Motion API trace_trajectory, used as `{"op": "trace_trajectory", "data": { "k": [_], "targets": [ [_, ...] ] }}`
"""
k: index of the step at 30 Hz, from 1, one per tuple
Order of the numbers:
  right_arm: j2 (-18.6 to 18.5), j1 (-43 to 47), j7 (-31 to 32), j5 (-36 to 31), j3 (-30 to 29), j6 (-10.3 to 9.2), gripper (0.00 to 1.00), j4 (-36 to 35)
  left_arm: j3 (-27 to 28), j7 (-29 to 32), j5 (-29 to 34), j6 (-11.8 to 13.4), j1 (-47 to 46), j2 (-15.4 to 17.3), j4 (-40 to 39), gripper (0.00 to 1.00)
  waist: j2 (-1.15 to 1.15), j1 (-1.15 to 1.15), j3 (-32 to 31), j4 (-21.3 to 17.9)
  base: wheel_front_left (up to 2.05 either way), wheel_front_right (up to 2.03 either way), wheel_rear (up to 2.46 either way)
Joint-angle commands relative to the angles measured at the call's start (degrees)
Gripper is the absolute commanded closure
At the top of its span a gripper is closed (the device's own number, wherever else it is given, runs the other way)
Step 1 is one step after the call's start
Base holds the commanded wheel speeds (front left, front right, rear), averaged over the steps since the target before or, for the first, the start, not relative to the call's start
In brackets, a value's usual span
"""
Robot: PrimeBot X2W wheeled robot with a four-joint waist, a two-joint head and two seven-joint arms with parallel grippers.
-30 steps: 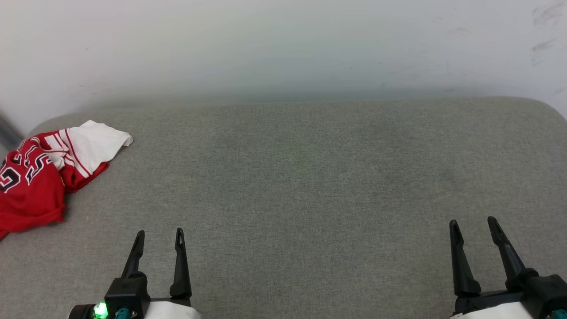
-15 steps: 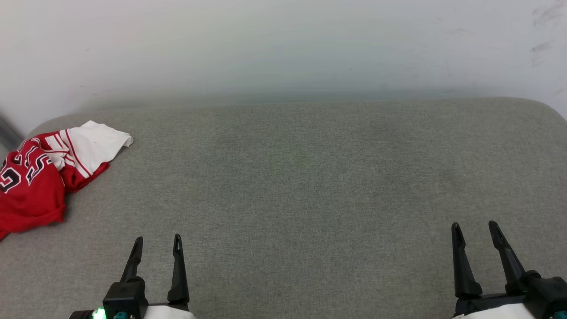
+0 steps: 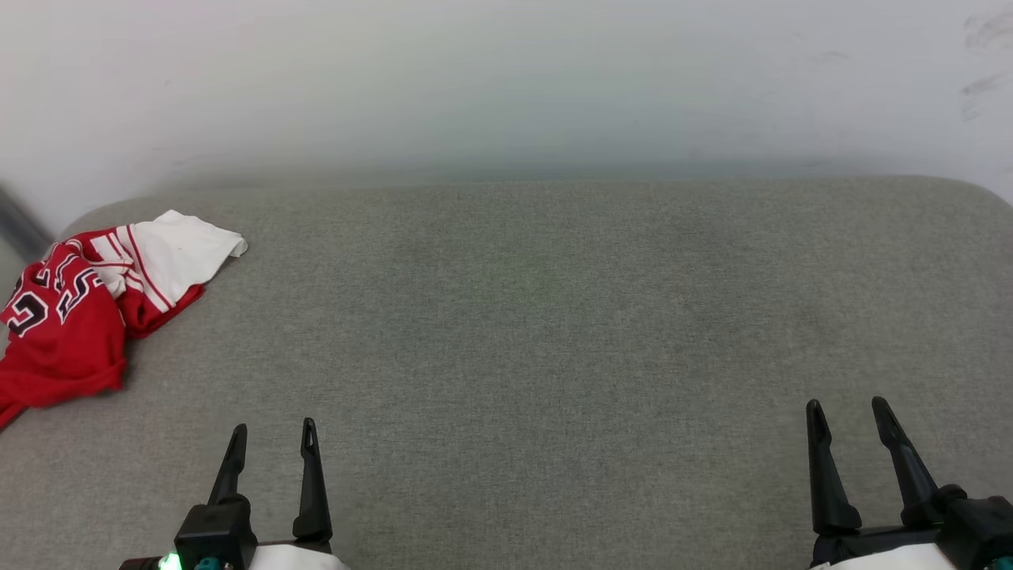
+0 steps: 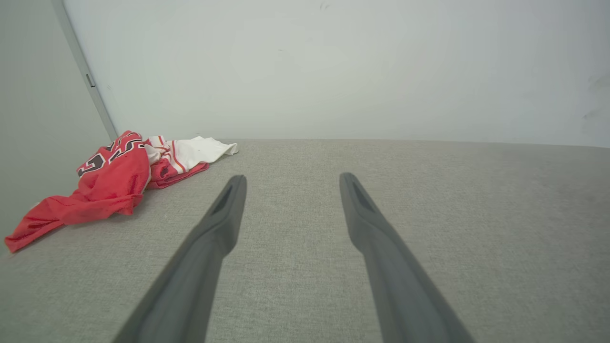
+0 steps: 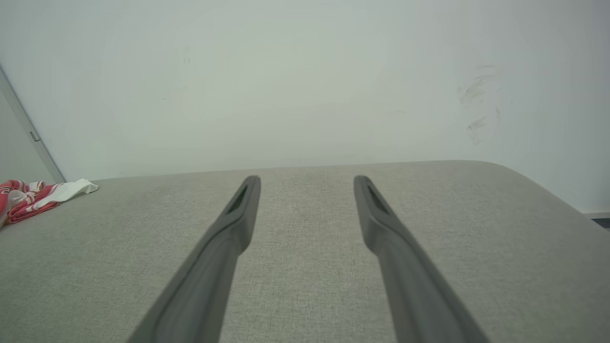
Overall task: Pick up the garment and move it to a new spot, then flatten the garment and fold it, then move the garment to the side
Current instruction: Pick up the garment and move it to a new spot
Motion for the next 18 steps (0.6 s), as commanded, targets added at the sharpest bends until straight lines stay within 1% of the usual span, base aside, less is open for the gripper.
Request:
{"op": "trace_trajectory", "data": {
  "k": [1,9,10,18],
  "targets": [
    [0.03,0.95,-0.14,0.23,-0.03,-0.02,0.0,-0.21,0.29,-0.43,0.1,0.47,-0.34,-0.1,-0.37,0.0,0.0,0.0,0.07,0.62,0.0,0.0,0.0],
    [0.03,0.83,-0.14,0.25,0.76,-0.02,0.0,-0.71,1.34,-0.31,-0.89,0.87,-0.67,-0.09,-0.76,0.0,0.0,0.0,0.37,4.2,0.0,0.0,0.0],
    [0.03,0.83,-0.14,0.25,0.76,-0.02,0.0,-0.71,1.34,-0.31,-0.89,0.87,-0.67,-0.09,-0.76,0.0,0.0,0.0,0.37,4.2,0.0,0.0,0.0],
    [0.03,0.85,-0.14,-0.48,1.01,-0.02,0.0,-1.04,2.31,-0.31,-1.1,0.99,-1.7,-0.09,-0.33,0.0,0.0,0.0,0.88,10.24,0.0,0.0,0.0]
  ]
}}
